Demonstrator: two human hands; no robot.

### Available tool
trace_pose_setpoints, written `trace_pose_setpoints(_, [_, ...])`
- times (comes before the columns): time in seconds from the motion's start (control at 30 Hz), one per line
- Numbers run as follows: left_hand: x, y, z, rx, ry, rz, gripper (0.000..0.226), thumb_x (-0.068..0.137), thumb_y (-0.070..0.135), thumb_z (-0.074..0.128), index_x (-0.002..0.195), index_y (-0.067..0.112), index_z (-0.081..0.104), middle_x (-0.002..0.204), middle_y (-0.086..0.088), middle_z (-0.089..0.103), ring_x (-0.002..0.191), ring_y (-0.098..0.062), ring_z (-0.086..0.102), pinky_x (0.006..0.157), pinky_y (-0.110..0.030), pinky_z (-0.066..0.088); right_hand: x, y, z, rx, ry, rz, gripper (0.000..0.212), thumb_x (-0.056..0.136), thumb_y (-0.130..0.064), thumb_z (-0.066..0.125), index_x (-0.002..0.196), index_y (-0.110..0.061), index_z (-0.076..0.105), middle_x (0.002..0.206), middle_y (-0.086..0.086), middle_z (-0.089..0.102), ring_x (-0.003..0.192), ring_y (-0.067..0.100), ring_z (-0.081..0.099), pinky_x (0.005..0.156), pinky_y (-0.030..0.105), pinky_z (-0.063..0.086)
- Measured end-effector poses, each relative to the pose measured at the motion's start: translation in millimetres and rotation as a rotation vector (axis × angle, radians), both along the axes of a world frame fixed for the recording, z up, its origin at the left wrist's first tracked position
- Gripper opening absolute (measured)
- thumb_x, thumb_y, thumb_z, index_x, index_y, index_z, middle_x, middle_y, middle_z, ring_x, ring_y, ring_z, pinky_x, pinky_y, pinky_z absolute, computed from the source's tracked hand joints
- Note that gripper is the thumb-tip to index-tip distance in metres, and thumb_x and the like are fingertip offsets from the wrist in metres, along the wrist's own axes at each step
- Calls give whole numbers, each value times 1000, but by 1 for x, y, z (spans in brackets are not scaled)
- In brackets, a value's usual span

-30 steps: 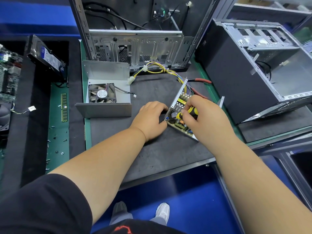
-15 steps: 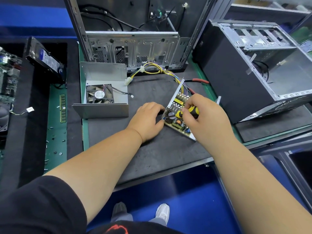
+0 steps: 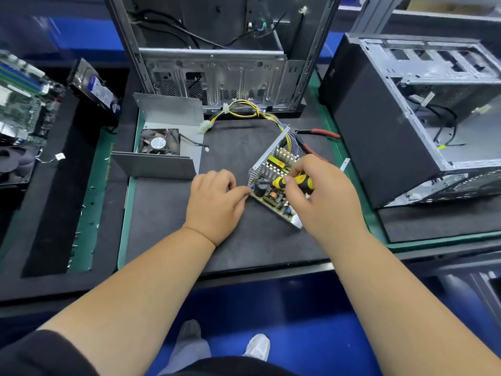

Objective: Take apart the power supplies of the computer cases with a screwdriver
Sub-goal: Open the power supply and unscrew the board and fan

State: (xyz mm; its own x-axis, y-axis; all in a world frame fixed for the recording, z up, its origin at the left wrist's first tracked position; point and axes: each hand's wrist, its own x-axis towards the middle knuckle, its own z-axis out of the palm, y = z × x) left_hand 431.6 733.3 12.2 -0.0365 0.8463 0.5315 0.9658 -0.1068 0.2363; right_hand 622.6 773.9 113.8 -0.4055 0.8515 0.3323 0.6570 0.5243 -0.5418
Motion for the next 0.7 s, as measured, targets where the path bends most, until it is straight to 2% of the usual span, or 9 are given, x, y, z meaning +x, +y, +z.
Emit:
trace_pose_setpoints(0.17, [17,5,6,-20,270,115,8,77,18,76,79,26,75,75,-2,54,66,-27,53,73,-37,26,11,10,-2,0,24,82,10,92,-20,63,88,-11,60,75,0,60,74,21,51,65,38,42])
trace_pose_setpoints(0.3, [28,9,8,-124,432,195,13,68,15,77,68,22,66,75,-1,54,69,-26,55,73,-37,24,17,16,-3,9,31,137,10,91,-20,64,88,-11,61,75,-1,60,74,19,50,64,35,41])
trace_pose_setpoints(0.47, [36,13,11,-232,490,239,20,61,12,79,69,21,64,76,-1,53,73,-26,54,69,-36,23,25,26,-1,25,36,175,10,91,-19,65,87,-11,61,75,0,60,73,19,49,63,33,37])
trace_pose_setpoints(0.7, [37,12,10,-190,495,283,27,57,10,83,69,21,62,76,0,51,75,-25,46,68,-36,21,30,39,3,13,71,228,9,90,-19,64,87,-12,60,75,1,62,72,21,52,62,34,37])
